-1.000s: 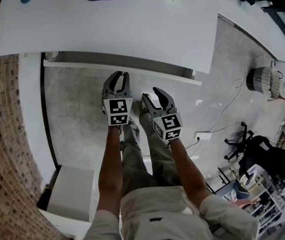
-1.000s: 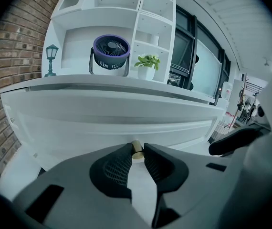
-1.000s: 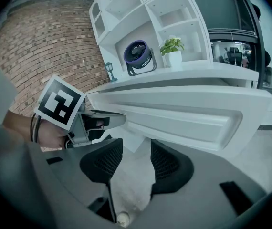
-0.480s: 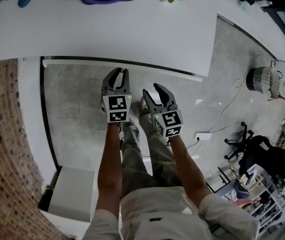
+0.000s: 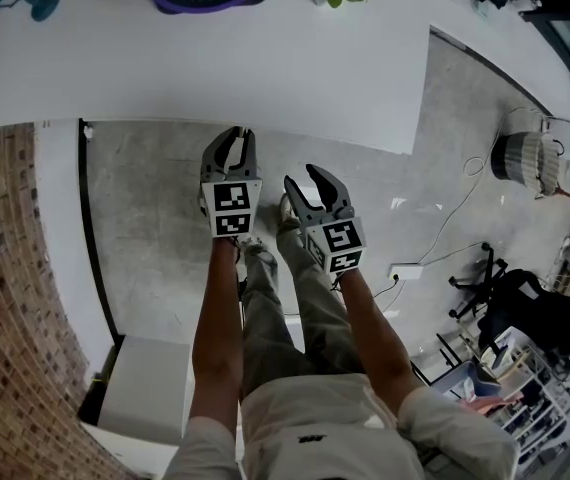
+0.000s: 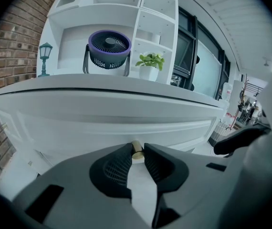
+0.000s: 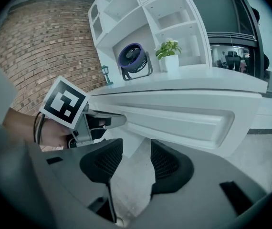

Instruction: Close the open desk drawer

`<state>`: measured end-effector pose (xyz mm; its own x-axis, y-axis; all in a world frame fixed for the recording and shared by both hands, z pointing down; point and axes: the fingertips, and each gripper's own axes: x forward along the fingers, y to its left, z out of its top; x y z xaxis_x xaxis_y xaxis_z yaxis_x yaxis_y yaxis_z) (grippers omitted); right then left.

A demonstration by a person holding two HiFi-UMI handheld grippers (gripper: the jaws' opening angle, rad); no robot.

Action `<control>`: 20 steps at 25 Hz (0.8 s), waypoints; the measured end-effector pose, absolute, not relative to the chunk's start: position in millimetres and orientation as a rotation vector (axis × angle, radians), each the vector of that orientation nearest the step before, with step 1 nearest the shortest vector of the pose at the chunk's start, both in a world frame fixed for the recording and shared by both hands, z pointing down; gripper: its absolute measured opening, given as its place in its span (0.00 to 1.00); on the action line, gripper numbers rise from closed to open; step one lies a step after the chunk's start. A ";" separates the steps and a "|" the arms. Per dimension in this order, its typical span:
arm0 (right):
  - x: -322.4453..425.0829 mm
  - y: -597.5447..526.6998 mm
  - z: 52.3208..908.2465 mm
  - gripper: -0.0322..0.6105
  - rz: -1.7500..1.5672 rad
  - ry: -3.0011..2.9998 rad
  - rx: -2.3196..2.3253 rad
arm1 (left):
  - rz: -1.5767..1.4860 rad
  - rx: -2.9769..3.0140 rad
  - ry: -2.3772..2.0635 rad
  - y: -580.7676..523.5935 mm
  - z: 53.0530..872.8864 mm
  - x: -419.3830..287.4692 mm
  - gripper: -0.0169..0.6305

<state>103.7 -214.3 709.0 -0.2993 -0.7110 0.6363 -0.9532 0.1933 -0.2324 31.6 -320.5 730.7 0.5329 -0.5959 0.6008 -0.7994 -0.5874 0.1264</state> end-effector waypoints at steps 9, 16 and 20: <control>107.3 -223.7 697.2 0.34 0.815 -2.095 1.590 | 0.717 2.405 -1.145 -324.2 730.3 33.2 0.17; 106.6 -225.7 683.5 0.34 0.798 -2.106 1.616 | 0.743 2.400 -1.135 -318.0 726.8 31.6 0.24; 106.6 -219.0 677.9 0.34 0.748 -2.107 1.622 | 0.717 2.402 -1.139 -305.6 714.7 25.2 0.27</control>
